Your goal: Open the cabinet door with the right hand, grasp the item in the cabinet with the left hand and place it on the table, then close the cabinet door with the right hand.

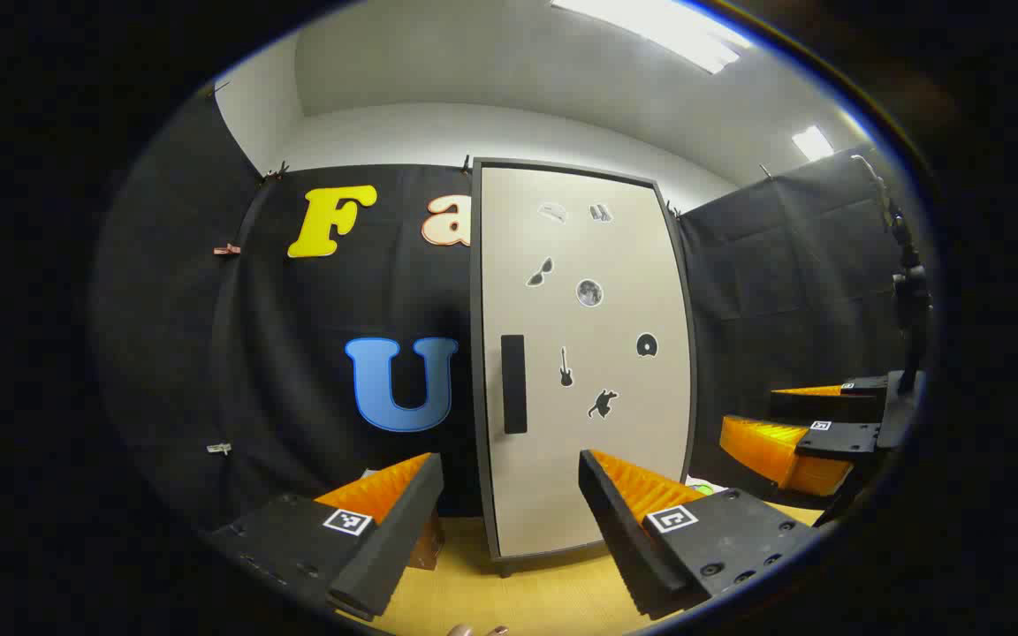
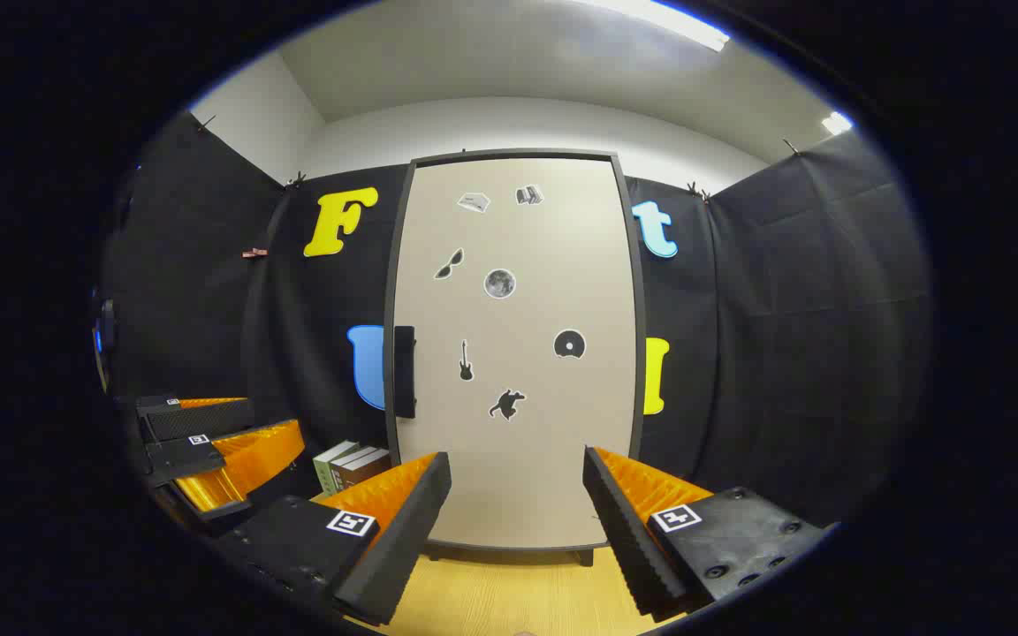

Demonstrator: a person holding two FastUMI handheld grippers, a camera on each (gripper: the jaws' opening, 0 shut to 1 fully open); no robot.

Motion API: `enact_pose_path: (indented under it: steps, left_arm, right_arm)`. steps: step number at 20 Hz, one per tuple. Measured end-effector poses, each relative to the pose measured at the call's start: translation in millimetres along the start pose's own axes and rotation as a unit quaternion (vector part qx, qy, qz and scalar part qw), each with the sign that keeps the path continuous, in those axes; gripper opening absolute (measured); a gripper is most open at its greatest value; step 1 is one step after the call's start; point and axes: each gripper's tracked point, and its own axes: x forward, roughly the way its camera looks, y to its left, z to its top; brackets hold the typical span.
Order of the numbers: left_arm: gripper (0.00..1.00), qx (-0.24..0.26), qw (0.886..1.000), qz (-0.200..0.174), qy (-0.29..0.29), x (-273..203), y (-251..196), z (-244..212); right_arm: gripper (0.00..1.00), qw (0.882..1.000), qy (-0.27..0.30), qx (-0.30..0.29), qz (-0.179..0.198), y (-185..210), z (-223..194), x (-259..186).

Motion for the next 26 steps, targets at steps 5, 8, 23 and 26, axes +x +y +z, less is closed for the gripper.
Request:
enact_pose_path:
  steps: [5, 8, 23, 26]
  left_arm:
    - [0.96, -0.007, 1.0, 0.005, -0.007, -6.9, 2.9, 3.6]
    - [0.96, -0.009, 1.0, 0.006, -0.008, -8.9, 4.8, 2.9]
    - [0.96, -0.012, 1.0, 0.006, -0.016, -14.5, 8.1, 6.5]
    - [0.96, -0.011, 1.0, 0.006, -0.017, -15.4, 9.0, 6.3]
  right_arm:
    - [0.97, 1.0, 0.006, 0.004, 0.009, 4.3, 0.2, -4.9]
    - [0.97, 1.0, 0.004, -0.002, 0.01, 5.8, 2.0, -7.3]
    - [0.97, 1.0, -0.004, -0.004, 0.003, 4.5, 8.9, -13.1]
    - [0.97, 1.0, -0.003, -0.001, 0.002, 4.0, 8.2, -12.0]
